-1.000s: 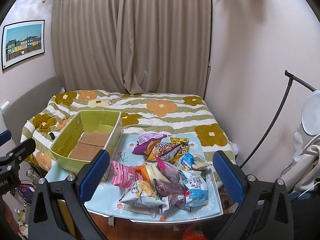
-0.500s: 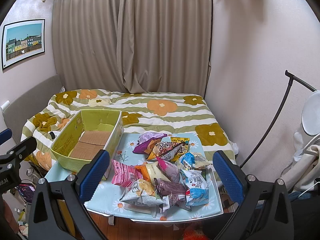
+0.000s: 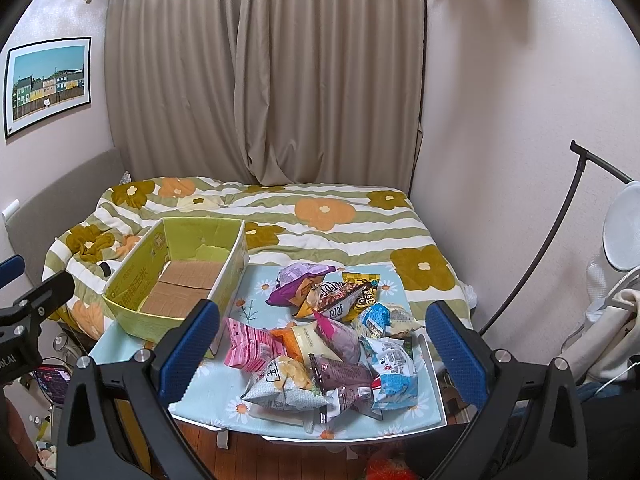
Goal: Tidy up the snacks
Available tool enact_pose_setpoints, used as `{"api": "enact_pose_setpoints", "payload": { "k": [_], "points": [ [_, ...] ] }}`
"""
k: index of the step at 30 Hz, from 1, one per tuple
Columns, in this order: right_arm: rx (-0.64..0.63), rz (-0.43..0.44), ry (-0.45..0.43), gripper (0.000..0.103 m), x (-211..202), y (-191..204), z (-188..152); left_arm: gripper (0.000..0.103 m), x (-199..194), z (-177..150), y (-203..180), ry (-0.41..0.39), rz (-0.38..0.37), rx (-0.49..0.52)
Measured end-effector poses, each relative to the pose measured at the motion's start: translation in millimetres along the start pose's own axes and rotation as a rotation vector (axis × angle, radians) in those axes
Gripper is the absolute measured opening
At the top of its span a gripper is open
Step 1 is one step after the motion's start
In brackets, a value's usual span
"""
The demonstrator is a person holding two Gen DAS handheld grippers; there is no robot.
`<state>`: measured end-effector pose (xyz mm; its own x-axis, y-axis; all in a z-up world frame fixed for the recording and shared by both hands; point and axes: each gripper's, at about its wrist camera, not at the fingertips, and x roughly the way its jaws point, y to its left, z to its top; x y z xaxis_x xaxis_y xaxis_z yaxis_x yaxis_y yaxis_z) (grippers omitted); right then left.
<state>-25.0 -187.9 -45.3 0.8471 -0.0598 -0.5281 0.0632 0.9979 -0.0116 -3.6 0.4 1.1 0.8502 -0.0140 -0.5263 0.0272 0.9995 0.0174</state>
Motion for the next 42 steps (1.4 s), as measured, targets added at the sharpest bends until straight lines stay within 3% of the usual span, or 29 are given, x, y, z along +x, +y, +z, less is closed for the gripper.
{"api": "enact_pose_setpoints", "payload": {
  "k": [33, 42],
  "points": [
    [0.002, 0.000, 0.003, 0.103, -0.2, -0.5, 1.4, 0.103, -1.0, -2.4, -1.7, 0.009, 0.001, 0.003],
    [0.033, -0.029, 0.040, 0.103, -1.6, -9.8, -18.3, 0.103, 27.4, -6.3, -3.3, 0.106, -0.112, 0.033]
  ]
}}
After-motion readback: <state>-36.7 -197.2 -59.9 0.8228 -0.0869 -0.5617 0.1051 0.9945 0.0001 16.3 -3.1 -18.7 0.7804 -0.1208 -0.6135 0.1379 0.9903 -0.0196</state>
